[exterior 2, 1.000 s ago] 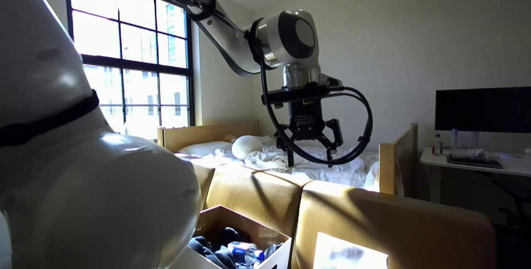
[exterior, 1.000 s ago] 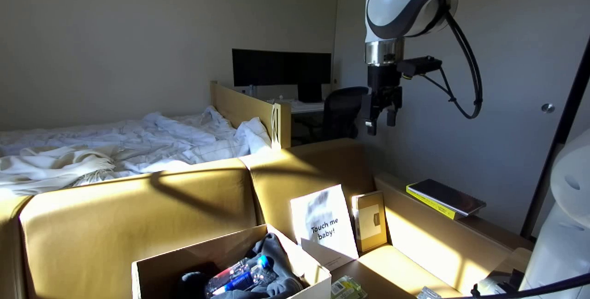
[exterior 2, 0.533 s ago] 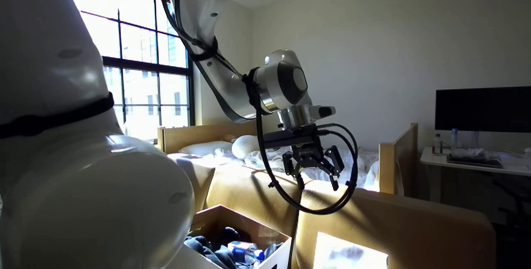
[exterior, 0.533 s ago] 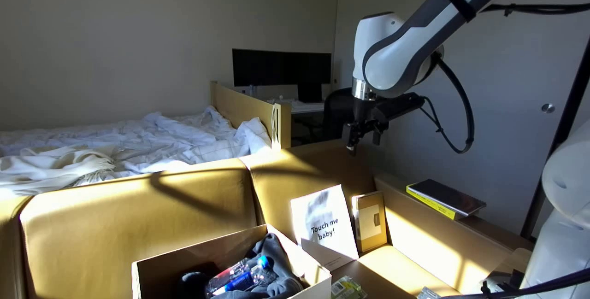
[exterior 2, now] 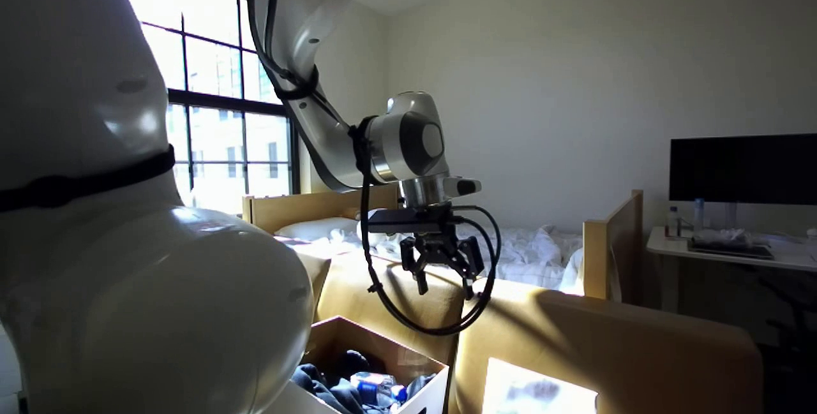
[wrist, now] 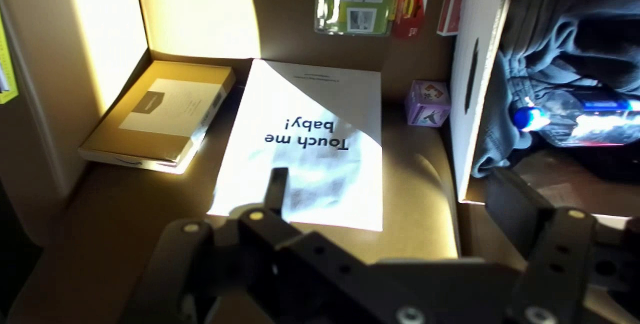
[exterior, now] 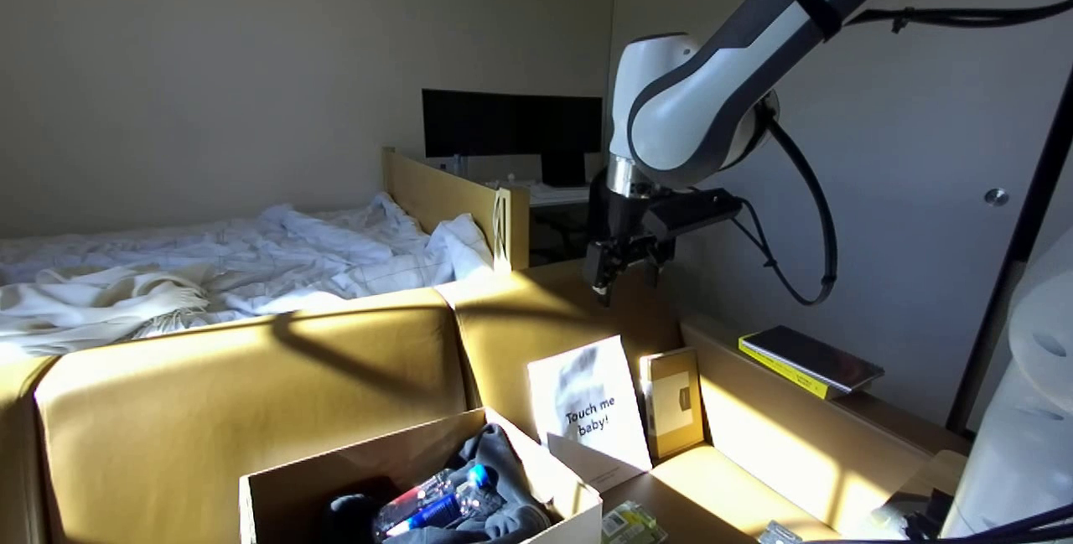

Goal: Pick the bottle in the box and put it on the shoulder of the couch

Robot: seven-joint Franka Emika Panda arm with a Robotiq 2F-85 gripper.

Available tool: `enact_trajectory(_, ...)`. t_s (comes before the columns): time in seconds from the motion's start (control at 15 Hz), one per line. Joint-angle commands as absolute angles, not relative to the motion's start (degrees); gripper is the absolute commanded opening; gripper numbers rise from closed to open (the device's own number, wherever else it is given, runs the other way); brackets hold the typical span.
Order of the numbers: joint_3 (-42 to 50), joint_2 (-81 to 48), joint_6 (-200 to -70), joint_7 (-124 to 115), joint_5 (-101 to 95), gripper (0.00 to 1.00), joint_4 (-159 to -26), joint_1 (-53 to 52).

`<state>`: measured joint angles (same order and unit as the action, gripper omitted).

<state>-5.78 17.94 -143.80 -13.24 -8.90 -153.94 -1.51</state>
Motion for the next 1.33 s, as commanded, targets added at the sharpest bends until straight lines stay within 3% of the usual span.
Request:
enact_trajectory(0.0, -9.5, 12.7, -147.2, -12.5, 0.5, 1.00, -152.1, -9.3)
enact_trajectory(0.33, -14.7, 7.3, -154.2, -20.3, 6.7, 1.00, -150.8, -12.7)
enact_trajectory(0.8, -15.1, 7.4, -152.6, -21.7, 3.9, 1.00, -150.4, -11.7)
enact_trajectory(1.27, -13.5, -15.6, -156.6, -40.0, 4.9, 1.00, -135.6, -13.5)
